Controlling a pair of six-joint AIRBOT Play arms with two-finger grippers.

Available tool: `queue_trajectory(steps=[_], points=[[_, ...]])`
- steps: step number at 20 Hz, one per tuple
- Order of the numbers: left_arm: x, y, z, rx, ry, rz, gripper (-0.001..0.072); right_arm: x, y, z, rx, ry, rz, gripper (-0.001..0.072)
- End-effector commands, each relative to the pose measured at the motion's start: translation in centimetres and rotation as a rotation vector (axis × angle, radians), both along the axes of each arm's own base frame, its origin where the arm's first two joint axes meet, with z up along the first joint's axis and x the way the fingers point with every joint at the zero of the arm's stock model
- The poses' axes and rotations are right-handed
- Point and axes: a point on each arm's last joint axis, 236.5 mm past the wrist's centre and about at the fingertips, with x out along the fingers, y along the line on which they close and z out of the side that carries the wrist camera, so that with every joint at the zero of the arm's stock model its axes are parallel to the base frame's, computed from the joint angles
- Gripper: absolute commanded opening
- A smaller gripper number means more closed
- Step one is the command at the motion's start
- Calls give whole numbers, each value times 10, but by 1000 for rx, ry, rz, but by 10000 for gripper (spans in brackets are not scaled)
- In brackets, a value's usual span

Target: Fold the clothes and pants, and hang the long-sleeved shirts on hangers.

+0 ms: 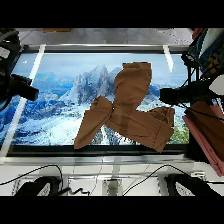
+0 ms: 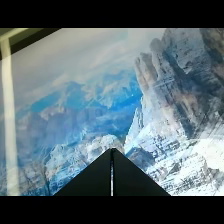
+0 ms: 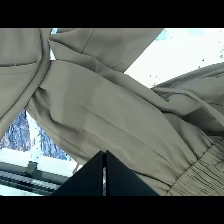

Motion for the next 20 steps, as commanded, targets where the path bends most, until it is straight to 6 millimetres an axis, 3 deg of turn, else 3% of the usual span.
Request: queue_trajectory(steps=[1, 11, 15, 17, 20], points=[[0, 0, 0, 0, -1, 1, 16, 0, 0, 0, 0, -1, 0, 32], [0, 0, 0, 0, 0, 1, 16, 0, 0, 0, 0, -1, 0, 33], [0, 0, 0, 0, 0, 1, 15, 15, -4, 7, -32, -85, 20, 32], [0, 0, 0, 0, 0, 1, 16, 6, -26, -4, -158, -52, 62, 32], [0, 0, 0, 0, -1, 1, 16, -37, -83, -34, -399, 137, 73, 33]])
